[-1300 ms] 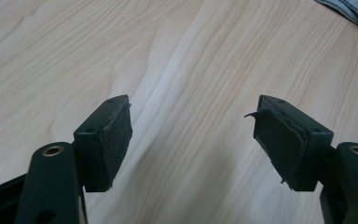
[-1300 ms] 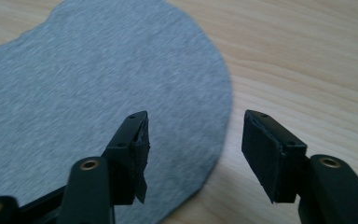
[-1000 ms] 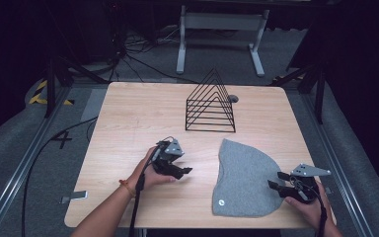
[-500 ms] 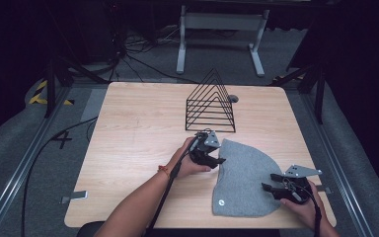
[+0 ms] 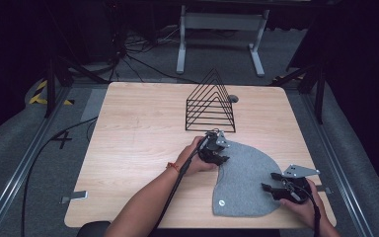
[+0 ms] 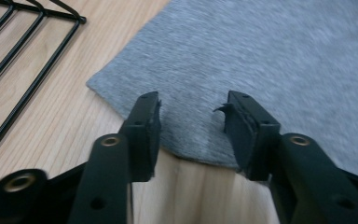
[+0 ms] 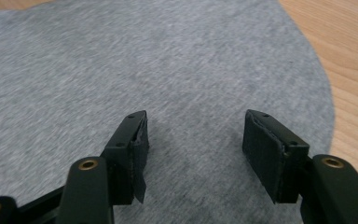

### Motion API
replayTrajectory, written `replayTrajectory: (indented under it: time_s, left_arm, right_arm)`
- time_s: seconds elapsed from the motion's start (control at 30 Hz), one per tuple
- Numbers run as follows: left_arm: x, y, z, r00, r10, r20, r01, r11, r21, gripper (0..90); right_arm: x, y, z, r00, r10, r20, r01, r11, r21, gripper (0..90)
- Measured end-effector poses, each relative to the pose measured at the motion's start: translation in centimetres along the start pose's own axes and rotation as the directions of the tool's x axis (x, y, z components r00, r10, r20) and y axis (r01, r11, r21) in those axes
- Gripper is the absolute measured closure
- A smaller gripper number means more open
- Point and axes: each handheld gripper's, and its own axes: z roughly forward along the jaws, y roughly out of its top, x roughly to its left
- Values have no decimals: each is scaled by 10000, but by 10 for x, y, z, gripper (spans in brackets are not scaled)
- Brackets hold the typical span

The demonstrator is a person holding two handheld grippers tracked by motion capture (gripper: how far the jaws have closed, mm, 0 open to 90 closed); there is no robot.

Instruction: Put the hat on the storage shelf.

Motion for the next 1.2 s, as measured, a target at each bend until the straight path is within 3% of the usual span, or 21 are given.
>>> replayTrajectory:
  time_s: [0.13,0.2,0.27,0.37,0.43,0.53,0.7,0.83,0.9,1.0,1.2]
  left_arm:
    - [-7,-4,-9,9993,366,86,-368,9987,343,631]
    - [-14,-10,-20,9993,351,158,-362,9966,743,631]
    - [-17,-14,-23,9991,356,214,-371,9965,748,631]
    - [-24,-27,-35,9990,87,433,-118,9975,697,632]
    - [-25,-30,-37,9987,-16,509,-20,9975,705,632]
    - [-31,-37,-45,9978,-129,645,78,9969,783,632]
    - [-38,-45,-52,9960,-380,807,310,9958,862,628]
    - [-47,-54,-58,9936,-838,756,792,9949,621,617]
    - [-53,-58,-62,9938,-872,688,833,9948,579,613]
    - [-60,-63,-66,9928,-956,715,920,9944,527,604]
    - [-67,-69,-73,9894,-1287,669,1252,9906,547,565]
  right_arm:
    - [-4,6,5,10000,-5,92,3,9999,136,405]
    - [-9,16,12,9997,-160,159,154,9993,342,363]
    - [-12,20,17,9998,-113,131,109,9994,341,360]
    - [-15,29,25,9995,-258,197,251,9989,386,344]
    - [-15,33,28,9991,-331,255,321,9987,408,344]
    - [-15,51,44,9950,-840,540,811,9952,545,345]
    - [-16,69,61,9935,-1004,533,974,9937,556,350]
    - [-12,81,72,9890,-1230,816,1187,9914,553,350]
    - [-8,82,69,9868,-1291,973,1237,9905,593,391]
    - [-1,78,55,9865,-1453,758,1416,9886,519,425]
    - [20,58,22,9874,-1578,-66,1579,9846,756,443]
